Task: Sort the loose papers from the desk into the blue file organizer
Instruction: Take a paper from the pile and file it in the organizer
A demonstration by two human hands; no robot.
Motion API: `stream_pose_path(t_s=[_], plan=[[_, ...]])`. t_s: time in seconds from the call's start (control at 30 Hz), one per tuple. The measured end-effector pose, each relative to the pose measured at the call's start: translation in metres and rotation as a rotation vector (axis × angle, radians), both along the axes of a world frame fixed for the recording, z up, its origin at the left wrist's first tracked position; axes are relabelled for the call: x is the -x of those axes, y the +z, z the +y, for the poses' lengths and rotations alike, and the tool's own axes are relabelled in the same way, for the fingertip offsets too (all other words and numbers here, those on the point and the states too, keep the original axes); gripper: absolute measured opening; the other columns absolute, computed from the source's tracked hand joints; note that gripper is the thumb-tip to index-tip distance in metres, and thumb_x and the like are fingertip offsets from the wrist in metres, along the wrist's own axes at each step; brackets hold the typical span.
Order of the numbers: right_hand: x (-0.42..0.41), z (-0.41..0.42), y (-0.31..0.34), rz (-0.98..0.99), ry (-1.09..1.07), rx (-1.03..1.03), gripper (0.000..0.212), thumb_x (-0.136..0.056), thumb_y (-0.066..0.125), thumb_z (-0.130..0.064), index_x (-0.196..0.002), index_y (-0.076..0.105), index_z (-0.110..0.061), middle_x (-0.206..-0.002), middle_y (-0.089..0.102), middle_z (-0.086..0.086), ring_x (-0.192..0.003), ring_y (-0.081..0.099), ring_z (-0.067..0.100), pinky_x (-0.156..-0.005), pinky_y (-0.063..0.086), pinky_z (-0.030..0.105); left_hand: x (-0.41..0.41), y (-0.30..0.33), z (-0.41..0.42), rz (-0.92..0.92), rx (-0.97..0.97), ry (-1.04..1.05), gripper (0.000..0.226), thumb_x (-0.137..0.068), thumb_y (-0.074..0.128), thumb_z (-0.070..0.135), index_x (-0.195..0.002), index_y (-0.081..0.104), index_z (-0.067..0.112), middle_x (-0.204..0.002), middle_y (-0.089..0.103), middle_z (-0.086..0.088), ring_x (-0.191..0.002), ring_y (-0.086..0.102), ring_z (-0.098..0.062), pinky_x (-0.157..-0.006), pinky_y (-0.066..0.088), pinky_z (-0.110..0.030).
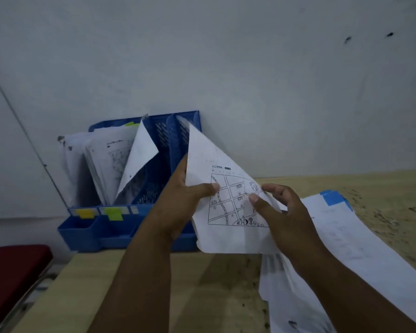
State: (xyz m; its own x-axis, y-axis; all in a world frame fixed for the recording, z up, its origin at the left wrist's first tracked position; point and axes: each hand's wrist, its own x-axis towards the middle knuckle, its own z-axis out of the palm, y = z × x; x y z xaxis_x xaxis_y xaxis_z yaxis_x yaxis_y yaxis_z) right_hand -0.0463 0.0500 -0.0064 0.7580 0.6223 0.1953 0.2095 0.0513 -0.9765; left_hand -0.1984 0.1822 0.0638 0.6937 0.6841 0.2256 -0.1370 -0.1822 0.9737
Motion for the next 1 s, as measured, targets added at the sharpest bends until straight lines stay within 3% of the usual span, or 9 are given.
stream_pose_path(t_s=[0.07, 0.17, 0.33, 0.5, 0.63, 0.73, 0.83, 0.93, 1.0], plan=[[0.006, 0.01, 0.003, 0.057, 0.044, -0.008, 0.045, -0.075, 0.075, -0.064, -0.112, 0.06, -0.043, -0.115, 0.058, -0.024, -0.104, 0.058, 0.001, -0.076, 0.053, 0.031, 0.01, 0.011, 0.007, 0.013, -0.043, -0.016, 0.063, -0.088, 0.068, -0.005, -0.135, 0.054, 0.034, -0.118, 0.074, 0.003, -0.104, 0.073, -0.022, -0.084, 0.061, -0.042], [0.016, 0.028, 0.008, 0.179, 0.137, -0.068, 0.067, -0.057, 0.083, -0.07, -0.114, 0.061, -0.042, -0.121, 0.068, -0.01, -0.104, 0.07, 0.016, -0.083, 0.061, 0.048, 0.024, 0.028, 0.015, 0.051, -0.158, 0.008, 0.055, -0.088, 0.068, -0.004, -0.124, 0.061, 0.036, -0.111, 0.076, 0.007, -0.098, 0.074, -0.016, -0.077, 0.062, -0.034], [0.037, 0.065, 0.034, 0.144, 0.205, -0.154, 0.055, -0.072, 0.083, -0.051, -0.117, 0.057, -0.034, -0.117, 0.07, -0.007, -0.097, 0.072, 0.012, -0.081, 0.062, 0.044, 0.044, 0.045, 0.028, 0.039, -0.246, 0.106, 0.026, -0.091, 0.069, 0.003, -0.105, 0.07, 0.024, -0.097, 0.078, 0.003, -0.089, 0.075, -0.018, -0.07, 0.062, -0.032], [0.062, 0.105, 0.068, -0.051, 0.254, -0.139, 0.047, -0.088, 0.071, -0.049, -0.126, 0.049, -0.032, -0.115, 0.063, -0.009, -0.098, 0.067, 0.007, -0.083, 0.06, 0.033, 0.062, 0.045, 0.04, -0.112, -0.33, 0.302, 0.027, -0.095, 0.066, 0.008, -0.097, 0.069, 0.035, -0.085, 0.076, 0.019, -0.084, 0.073, -0.002, -0.064, 0.058, -0.017], [0.08, 0.14, 0.078, -0.257, 0.294, -0.094, 0.045, -0.089, 0.065, -0.057, -0.125, 0.051, -0.035, -0.113, 0.061, -0.013, -0.101, 0.063, 0.005, -0.088, 0.057, 0.031, 0.073, 0.044, 0.05, -0.196, -0.367, 0.446, 0.028, -0.096, 0.064, 0.005, -0.108, 0.069, 0.031, -0.093, 0.073, 0.022, -0.09, 0.071, 0.0, -0.066, 0.055, -0.012], [0.09, 0.16, 0.079, -0.28, 0.367, -0.035, 0.067, -0.086, 0.055, -0.071, -0.142, 0.043, -0.035, -0.135, 0.053, -0.006, -0.121, 0.053, 0.013, -0.103, 0.046, 0.036, 0.08, 0.041, 0.059, -0.196, -0.392, 0.535, 0.026, -0.097, 0.063, 0.008, -0.116, 0.069, 0.025, -0.098, 0.073, 0.019, -0.092, 0.071, -0.001, -0.067, 0.055, -0.012], [0.095, 0.183, 0.081, -0.134, 0.487, 0.01, 0.062, -0.099, 0.051, -0.051, -0.153, 0.032, -0.028, -0.145, 0.045, -0.006, -0.125, 0.046, 0.011, -0.103, 0.037, 0.027, 0.086, 0.035, 0.068, -0.185, -0.446, 0.626, 0.023, -0.1, 0.06, 0.011, -0.117, 0.07, 0.023, -0.097, 0.072, 0.018, -0.089, 0.069, 0.002, -0.065, 0.054, -0.011], [0.104, 0.203, 0.082, -0.092, 0.544, 0.094, 0.066, -0.091, 0.049, -0.046, -0.151, 0.038, -0.02, -0.144, 0.048, -0.007, -0.123, 0.048, 0.012, -0.111, 0.035, 0.034, 0.091, 0.029, 0.076, -0.207, -0.471, 0.725, 0.026, -0.103, 0.058, 0.015, -0.127, 0.068, 0.015, -0.111, 0.074, 0.004, -0.104, 0.069, -0.01, -0.086, 0.059, -0.025], [0.111, 0.208, 0.085, -0.05, 0.599, 0.141, 0.066, -0.094, 0.046, -0.038, -0.15, 0.039, -0.004, -0.148, 0.047, 0.017, -0.119, 0.051, 0.025, -0.112, 0.037, 0.045, 0.092, 0.026, 0.082, -0.218, -0.459, 0.761, 0.029, -0.103, 0.057, 0.017, -0.13, 0.066, 0.018, -0.115, 0.072, 0.004, -0.108, 0.068, -0.012, -0.093, 0.058, -0.034]])
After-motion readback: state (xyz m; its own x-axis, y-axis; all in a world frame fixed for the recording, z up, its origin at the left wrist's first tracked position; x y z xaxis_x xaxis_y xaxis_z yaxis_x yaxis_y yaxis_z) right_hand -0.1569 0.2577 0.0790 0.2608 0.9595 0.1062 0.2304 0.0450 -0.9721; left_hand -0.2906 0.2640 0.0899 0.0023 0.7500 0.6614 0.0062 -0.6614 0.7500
